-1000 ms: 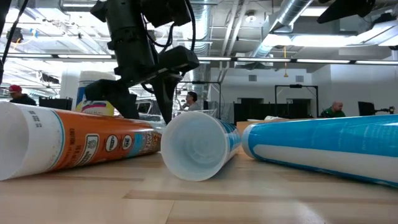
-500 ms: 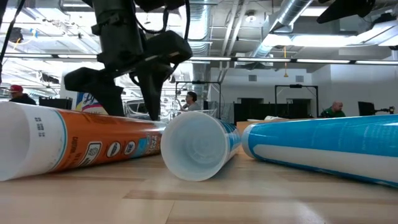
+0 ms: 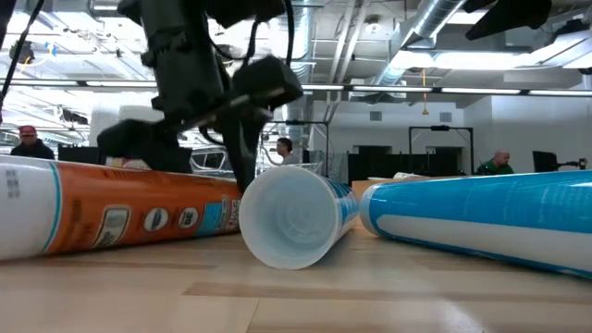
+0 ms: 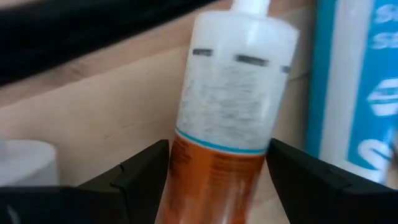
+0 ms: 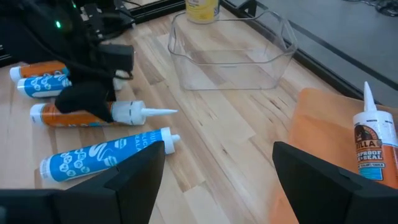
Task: Pick & place silicon tubes, Sealant and Lysol wipes
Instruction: Put the right orange sealant into the orange bin
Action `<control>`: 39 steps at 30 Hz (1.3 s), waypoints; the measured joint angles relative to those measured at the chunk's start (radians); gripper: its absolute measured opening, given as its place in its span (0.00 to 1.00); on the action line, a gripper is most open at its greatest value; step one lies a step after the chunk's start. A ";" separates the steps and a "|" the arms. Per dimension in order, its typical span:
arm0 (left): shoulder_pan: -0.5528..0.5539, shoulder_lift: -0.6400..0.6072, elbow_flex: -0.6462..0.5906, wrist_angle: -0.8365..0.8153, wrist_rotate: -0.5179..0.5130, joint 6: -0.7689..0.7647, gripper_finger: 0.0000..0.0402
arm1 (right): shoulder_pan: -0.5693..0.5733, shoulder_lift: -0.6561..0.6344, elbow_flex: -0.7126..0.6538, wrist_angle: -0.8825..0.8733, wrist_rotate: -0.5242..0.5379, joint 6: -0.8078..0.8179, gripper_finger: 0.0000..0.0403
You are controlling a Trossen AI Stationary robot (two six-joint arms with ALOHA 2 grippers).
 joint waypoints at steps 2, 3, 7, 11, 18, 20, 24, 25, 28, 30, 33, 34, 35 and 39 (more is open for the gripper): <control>0.000 0.022 0.000 -0.001 0.016 -0.005 0.64 | 0.000 0.000 0.000 0.000 0.000 0.000 0.72; 0.000 0.032 0.000 -0.003 0.021 -0.005 0.64 | 0.000 0.000 0.000 0.000 0.000 0.000 0.72; 0.000 0.056 0.005 -0.003 0.035 -0.005 0.64 | 0.000 0.000 0.000 0.000 -0.001 0.000 0.72; 0.001 0.069 0.005 -0.008 0.046 -0.021 0.64 | 0.000 0.000 0.000 0.000 -0.001 0.000 0.72; 0.001 0.072 0.003 -0.019 0.044 -0.041 0.64 | 0.000 0.000 0.000 0.000 -0.001 0.000 0.72; 0.001 0.072 0.003 -0.018 0.044 -0.046 0.63 | 0.000 0.000 0.000 0.000 -0.001 0.000 0.72; 0.001 0.073 0.001 -0.008 0.043 -0.048 0.54 | 0.000 0.000 0.000 0.000 -0.002 -0.001 0.72; 0.001 0.073 0.001 -0.002 0.041 -0.048 0.51 | 0.000 0.000 0.000 0.000 -0.002 -0.001 0.72; 0.000 0.071 0.004 0.014 0.027 -0.051 0.50 | 0.000 0.000 -0.001 0.000 -0.002 -0.001 0.72; 0.000 0.070 0.014 0.013 0.023 -0.050 0.50 | 0.000 0.000 -0.001 0.000 -0.002 -0.001 0.72; 0.000 0.075 0.046 -0.001 0.017 -0.035 0.50 | 0.000 0.000 -0.001 0.000 -0.003 -0.001 0.72; 0.000 0.078 0.060 -0.012 0.017 -0.021 0.50 | 0.000 0.000 -0.001 0.000 -0.003 -0.001 0.72; 0.000 0.081 0.073 -0.028 0.016 -0.011 0.50 | 0.000 0.000 -0.001 0.000 -0.003 -0.001 0.72; 0.000 0.082 0.126 -0.097 -0.004 0.009 0.50 | 0.000 0.000 -0.001 0.000 -0.003 -0.001 0.72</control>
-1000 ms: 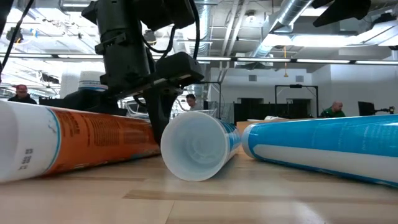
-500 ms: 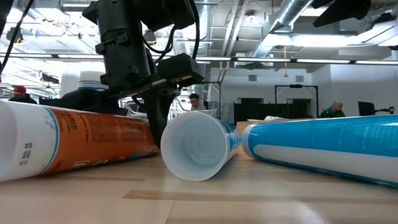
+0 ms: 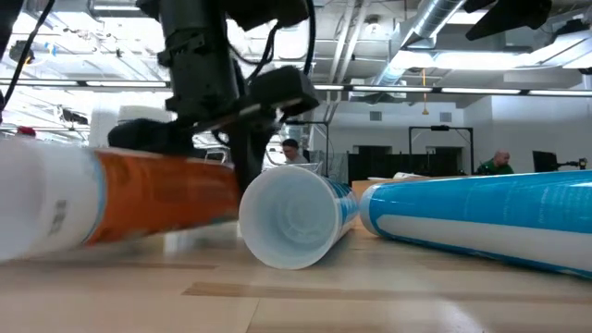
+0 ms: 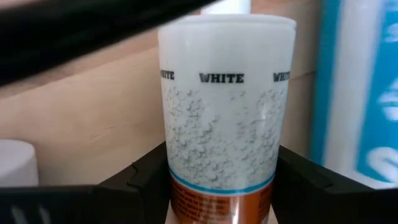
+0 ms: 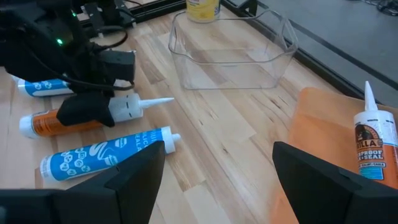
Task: Pick & place silicon tubes, Sealant and Lysol wipes
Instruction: Put the right orange sealant into the orange bin
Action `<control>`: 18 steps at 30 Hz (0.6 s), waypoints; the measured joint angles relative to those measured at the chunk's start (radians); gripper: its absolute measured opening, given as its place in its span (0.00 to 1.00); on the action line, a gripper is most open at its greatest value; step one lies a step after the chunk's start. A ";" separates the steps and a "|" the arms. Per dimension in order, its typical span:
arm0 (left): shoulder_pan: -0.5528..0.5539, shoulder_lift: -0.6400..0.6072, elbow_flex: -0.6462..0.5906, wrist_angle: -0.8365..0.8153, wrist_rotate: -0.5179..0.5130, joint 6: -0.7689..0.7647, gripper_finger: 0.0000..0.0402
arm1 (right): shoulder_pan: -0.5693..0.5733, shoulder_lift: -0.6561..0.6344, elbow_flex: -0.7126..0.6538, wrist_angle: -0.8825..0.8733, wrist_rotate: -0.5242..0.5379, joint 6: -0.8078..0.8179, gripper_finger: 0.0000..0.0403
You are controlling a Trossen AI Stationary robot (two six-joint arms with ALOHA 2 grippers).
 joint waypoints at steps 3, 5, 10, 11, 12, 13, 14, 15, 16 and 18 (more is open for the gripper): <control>0.000 -0.002 0.040 -0.081 -0.006 0.000 0.49 | 0.000 0.000 0.000 0.000 0.000 0.000 0.72; 0.000 -0.002 0.062 -0.125 -0.009 0.000 0.49 | 0.000 0.000 0.000 0.000 0.000 0.000 0.72; 0.000 -0.007 0.141 -0.189 -0.013 0.016 0.49 | 0.000 0.000 0.000 0.000 0.000 0.000 0.72; 0.000 -0.007 0.156 -0.201 -0.016 0.023 0.49 | 0.000 0.000 0.000 0.000 0.000 0.000 0.72; 0.000 -0.007 0.174 -0.219 -0.022 0.030 0.49 | 0.000 0.000 0.000 0.000 0.000 0.000 0.72; 0.000 -0.007 0.193 -0.236 -0.030 0.039 0.49 | 0.000 0.000 0.000 0.000 0.000 0.000 0.72; 0.000 -0.007 0.215 -0.253 -0.038 0.051 0.49 | 0.000 0.000 0.000 0.000 -0.001 0.000 0.72; 0.000 -0.007 0.236 -0.270 -0.050 0.056 0.49 | 0.000 0.000 0.000 0.000 -0.004 0.000 0.72; 0.000 -0.007 0.257 -0.291 -0.061 0.062 0.49 | 0.000 0.000 0.000 0.000 -0.011 0.000 0.72; 0.000 -0.007 0.307 -0.341 -0.092 0.079 0.49 | 0.000 0.000 0.000 0.000 -0.029 0.000 0.72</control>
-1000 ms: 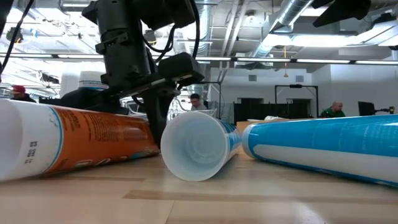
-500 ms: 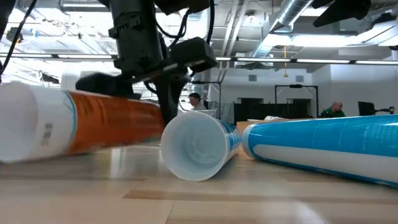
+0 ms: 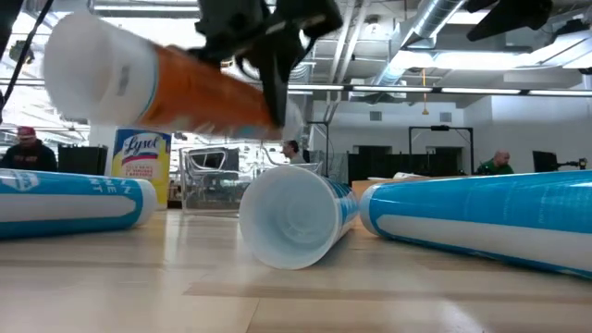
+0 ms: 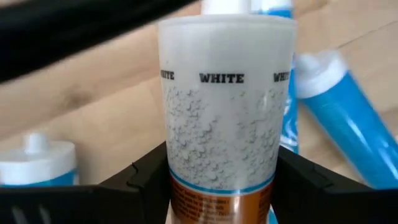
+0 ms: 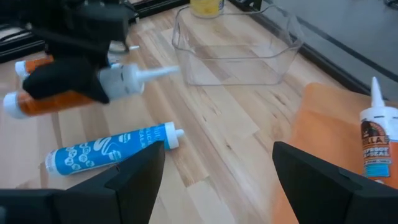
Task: Pick & place silicon tubes, Sealant and Lysol wipes
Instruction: Put the right orange sealant into the orange bin
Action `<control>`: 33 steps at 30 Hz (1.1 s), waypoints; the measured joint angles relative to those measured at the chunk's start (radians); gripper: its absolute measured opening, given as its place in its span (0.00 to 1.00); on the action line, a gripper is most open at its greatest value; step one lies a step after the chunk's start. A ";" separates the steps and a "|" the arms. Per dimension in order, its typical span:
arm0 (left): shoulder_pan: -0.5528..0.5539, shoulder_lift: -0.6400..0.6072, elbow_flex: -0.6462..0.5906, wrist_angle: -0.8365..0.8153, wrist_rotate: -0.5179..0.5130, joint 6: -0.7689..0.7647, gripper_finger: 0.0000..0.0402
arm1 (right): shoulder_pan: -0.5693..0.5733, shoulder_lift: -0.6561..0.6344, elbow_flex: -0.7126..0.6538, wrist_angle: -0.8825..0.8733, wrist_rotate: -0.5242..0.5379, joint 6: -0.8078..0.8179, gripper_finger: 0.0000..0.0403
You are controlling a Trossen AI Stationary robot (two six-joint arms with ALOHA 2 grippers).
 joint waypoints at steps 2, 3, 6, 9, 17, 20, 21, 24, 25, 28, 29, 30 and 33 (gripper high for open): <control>0.000 0.000 0.057 -0.050 -0.035 0.019 0.49 | 0.000 0.000 0.000 0.001 -0.016 0.000 0.72; 0.000 0.000 0.085 -0.070 -0.056 0.028 0.49 | 0.000 0.000 0.000 0.002 -0.021 0.000 0.72; 0.004 0.000 0.180 -0.107 -0.146 0.064 0.49 | 0.000 0.000 0.000 0.015 -0.022 0.000 0.72; 0.015 -0.002 0.269 -0.114 -0.235 0.126 0.49 | 0.000 0.002 0.000 0.047 -0.023 0.000 0.72; 0.072 -0.004 0.440 -0.047 -0.425 0.372 0.49 | 0.000 0.002 0.000 0.218 -0.024 -0.126 0.72; 0.100 -0.004 0.469 0.020 -0.445 0.468 0.49 | 0.000 0.002 0.000 0.282 -0.024 -0.179 0.72; 0.109 -0.004 0.472 0.047 -0.447 0.496 0.49 | 0.000 0.002 0.000 0.297 -0.024 -0.187 0.72; 0.132 -0.004 0.480 0.111 -0.453 0.577 0.49 | -0.001 0.002 0.000 0.330 -0.021 -0.192 0.72; 0.139 -0.004 0.481 0.144 -0.454 0.600 0.49 | -0.004 0.002 0.000 0.340 -0.021 -0.192 0.72; 0.154 -0.004 0.482 0.242 -0.453 0.663 0.49 | -0.026 0.002 0.000 0.378 -0.021 -0.192 0.72; 0.157 -0.004 0.482 0.271 -0.451 0.685 0.49 | -0.038 0.002 0.000 0.391 -0.021 -0.192 0.72; 0.161 -0.004 0.482 0.306 -0.446 0.705 0.49 | -0.051 0.002 0.000 0.403 -0.022 -0.192 0.72; 0.165 -0.004 0.482 0.395 -0.426 0.745 0.49 | -0.090 0.002 0.000 0.419 -0.022 -0.208 0.72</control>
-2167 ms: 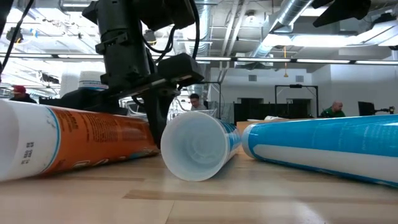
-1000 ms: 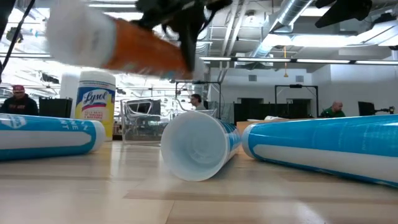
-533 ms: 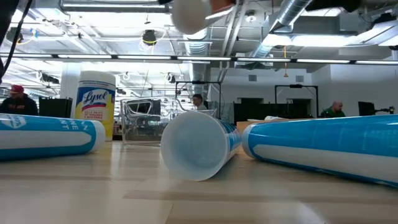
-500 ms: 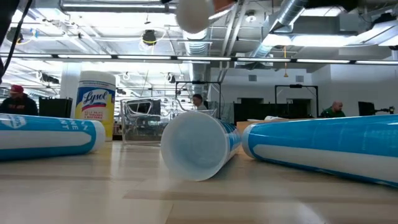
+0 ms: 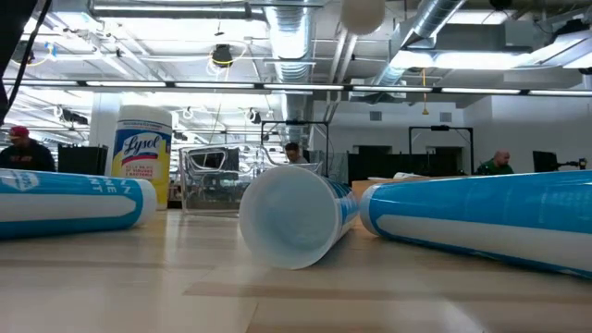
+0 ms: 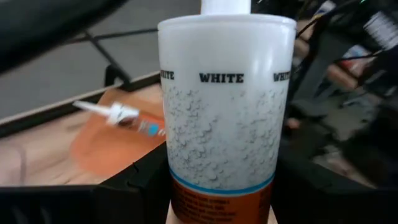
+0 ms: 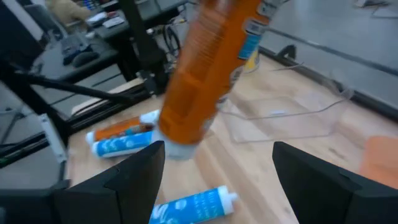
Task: Pick & place silicon tubes, Sealant and Lysol wipes
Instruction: Put the right orange sealant into the orange bin
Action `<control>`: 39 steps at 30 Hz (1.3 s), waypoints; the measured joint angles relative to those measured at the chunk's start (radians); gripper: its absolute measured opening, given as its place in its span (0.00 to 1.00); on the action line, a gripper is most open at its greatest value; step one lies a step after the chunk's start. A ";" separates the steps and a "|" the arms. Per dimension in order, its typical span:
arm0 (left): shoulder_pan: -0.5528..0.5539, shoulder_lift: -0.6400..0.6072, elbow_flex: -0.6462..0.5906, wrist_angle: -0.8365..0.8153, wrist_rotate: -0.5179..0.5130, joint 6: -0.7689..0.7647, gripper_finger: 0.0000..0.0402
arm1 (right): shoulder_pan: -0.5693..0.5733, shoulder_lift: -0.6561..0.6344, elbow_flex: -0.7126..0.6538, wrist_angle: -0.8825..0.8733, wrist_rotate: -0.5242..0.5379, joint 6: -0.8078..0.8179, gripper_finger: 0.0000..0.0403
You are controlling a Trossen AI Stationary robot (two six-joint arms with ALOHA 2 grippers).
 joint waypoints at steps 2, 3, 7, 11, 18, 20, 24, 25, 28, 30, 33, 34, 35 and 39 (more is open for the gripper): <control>0.000 0.000 0.000 0.035 0.009 0.023 0.49 | -0.024 0.001 0.000 0.018 0.000 -0.024 0.72; 0.000 0.000 0.000 0.045 0.011 0.031 0.49 | -0.034 0.002 0.000 0.034 0.000 -0.040 0.72; -0.001 0.000 0.000 0.060 0.011 0.037 0.49 | -0.067 0.008 0.000 0.115 -0.004 -0.122 0.72; -0.001 0.000 0.000 0.072 0.011 0.040 0.49 | -0.104 0.019 0.000 0.195 -0.060 -0.191 0.72; -0.001 0.000 0.000 0.113 0.025 0.058 0.49 | -0.191 0.054 0.000 0.241 -0.170 -0.222 0.72; 0.000 0.000 0.000 0.115 0.033 0.056 0.49 | -0.213 0.063 0.000 0.260 -0.207 -0.234 0.72; 0.000 0.000 0.000 0.136 0.049 0.048 0.49 | -0.250 0.073 0.000 0.332 -0.269 -0.288 0.72; -0.001 0.000 0.000 0.136 0.050 0.047 0.49 | -0.259 0.080 0.001 0.347 -0.280 -0.298 0.72; 0.000 0.001 0.000 0.141 0.044 0.057 0.49 | -0.277 0.083 0.000 0.352 -0.294 -0.314 0.72; 0.001 0.001 0.000 0.153 0.043 0.059 0.49 | -0.290 0.095 0.001 0.375 -0.299 -0.324 0.72; 0.000 0.002 0.000 0.157 0.045 0.059 0.49 | -0.303 0.102 -0.001 0.387 -0.337 -0.345 0.72; 0.000 0.002 0.000 0.157 0.045 0.060 0.49 | -0.307 0.110 -0.001 0.399 -0.341 -0.347 0.72; -0.001 0.001 0.000 0.156 0.045 0.060 0.49 | -0.310 0.115 0.000 0.412 -0.342 -0.348 0.72; 0.000 0.001 0.000 0.157 0.048 0.069 0.49 | -0.316 0.116 0.000 0.404 -0.348 -0.348 0.69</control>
